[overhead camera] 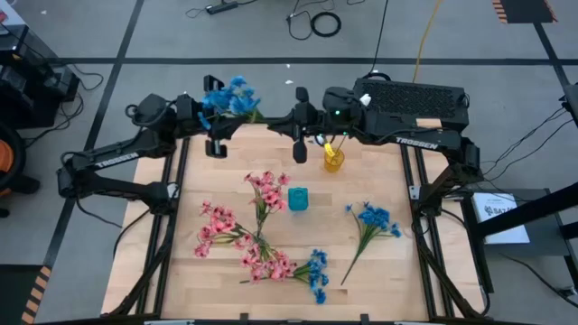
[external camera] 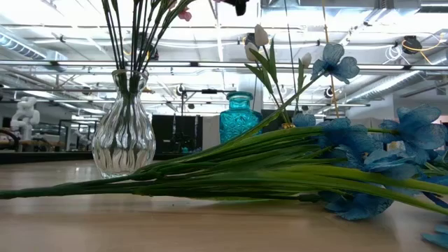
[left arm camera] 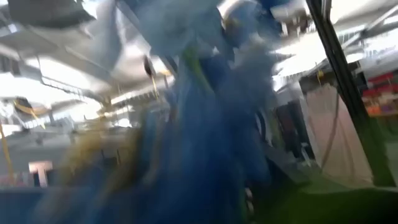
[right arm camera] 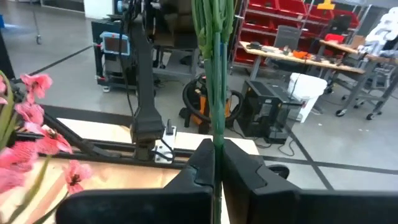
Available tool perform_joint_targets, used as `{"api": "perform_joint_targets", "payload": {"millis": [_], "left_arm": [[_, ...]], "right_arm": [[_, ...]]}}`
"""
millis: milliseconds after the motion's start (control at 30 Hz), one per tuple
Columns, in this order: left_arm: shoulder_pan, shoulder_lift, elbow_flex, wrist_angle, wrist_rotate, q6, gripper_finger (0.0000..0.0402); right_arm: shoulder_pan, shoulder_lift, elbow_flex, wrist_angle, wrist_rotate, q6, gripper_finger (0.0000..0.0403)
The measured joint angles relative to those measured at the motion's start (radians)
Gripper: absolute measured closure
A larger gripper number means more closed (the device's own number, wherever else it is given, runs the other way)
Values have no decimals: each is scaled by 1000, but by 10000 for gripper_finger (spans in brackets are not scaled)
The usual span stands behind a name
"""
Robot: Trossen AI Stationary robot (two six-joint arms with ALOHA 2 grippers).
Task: Sort flowers into vase by color
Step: Put the top blue flowers into the blue vase
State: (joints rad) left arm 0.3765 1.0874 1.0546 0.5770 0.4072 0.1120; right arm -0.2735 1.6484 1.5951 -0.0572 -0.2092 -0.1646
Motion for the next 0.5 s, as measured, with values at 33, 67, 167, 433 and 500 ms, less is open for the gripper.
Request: {"api": "perform_joint_targets", "payload": {"millis": [33,67,167,433,500], "left_arm": [[6,-17,0,-44,0,2,223],[8,-33,0,-87,1,7,208],[11,-57,0,-183,0,10,177],[7,13,0,-229,-18,12,166],[5,41,0,-223,-44,26,166]], "right_arm": [[-2,-8,0,-7,0,0,401],[-4,-16,0,-7,1,0,401],[-9,-38,0,-21,1,6,401],[-6,-39,1,-24,-3,23,402],[-6,-39,1,-24,-3,24,402]]}}
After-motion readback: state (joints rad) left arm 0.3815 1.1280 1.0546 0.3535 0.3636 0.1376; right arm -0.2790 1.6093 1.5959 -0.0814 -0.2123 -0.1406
